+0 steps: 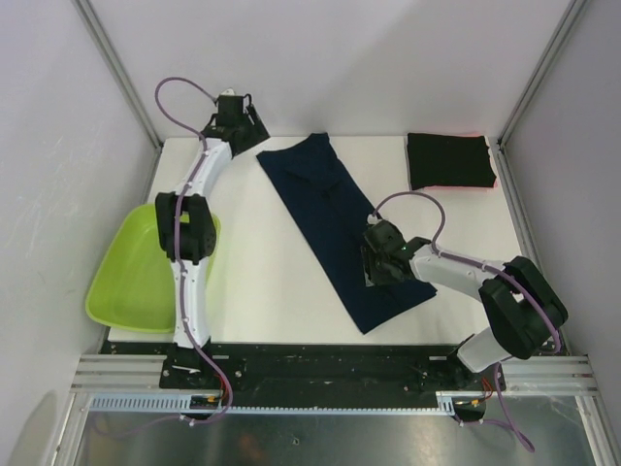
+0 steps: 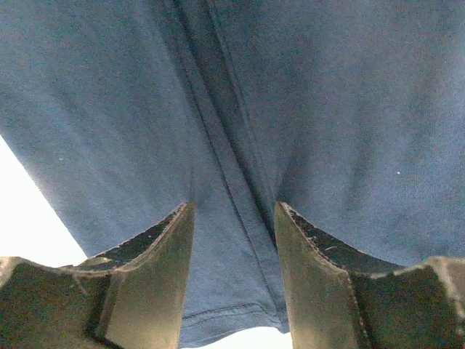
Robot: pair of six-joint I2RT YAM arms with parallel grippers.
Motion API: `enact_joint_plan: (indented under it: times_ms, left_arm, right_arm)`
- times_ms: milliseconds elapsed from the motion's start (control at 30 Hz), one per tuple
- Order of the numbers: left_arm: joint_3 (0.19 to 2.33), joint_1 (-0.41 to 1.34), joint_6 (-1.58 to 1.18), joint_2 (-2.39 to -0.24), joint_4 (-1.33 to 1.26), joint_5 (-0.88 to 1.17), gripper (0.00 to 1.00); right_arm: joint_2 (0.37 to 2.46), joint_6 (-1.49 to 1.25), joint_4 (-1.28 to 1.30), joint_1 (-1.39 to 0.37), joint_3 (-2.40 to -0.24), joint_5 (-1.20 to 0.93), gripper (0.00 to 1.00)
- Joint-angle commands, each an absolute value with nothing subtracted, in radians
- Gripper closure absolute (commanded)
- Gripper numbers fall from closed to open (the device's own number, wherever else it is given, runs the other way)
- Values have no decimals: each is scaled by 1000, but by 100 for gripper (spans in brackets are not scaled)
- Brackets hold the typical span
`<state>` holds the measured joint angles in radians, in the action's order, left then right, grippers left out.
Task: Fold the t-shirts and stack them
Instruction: Rotate the tshirt 90 degrees
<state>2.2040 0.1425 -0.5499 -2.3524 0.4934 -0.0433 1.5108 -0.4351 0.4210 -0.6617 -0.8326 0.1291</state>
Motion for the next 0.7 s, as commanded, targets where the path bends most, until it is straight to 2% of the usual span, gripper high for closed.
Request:
enact_joint_plan:
  times_ms: [0, 300, 667]
  left_arm:
    - [2115, 199, -557, -2230, 479, -12, 29]
    - [1959, 306, -639, -2226, 479, -11, 34]
    - [2007, 314, -635, -2320, 481, 10, 37]
  right_arm:
    - [1500, -476, 417, -671, -806, 169, 47]
    - [1558, -524, 385, -724, -784, 131, 47]
    - [1674, -747, 376, -847, -830, 76, 48]
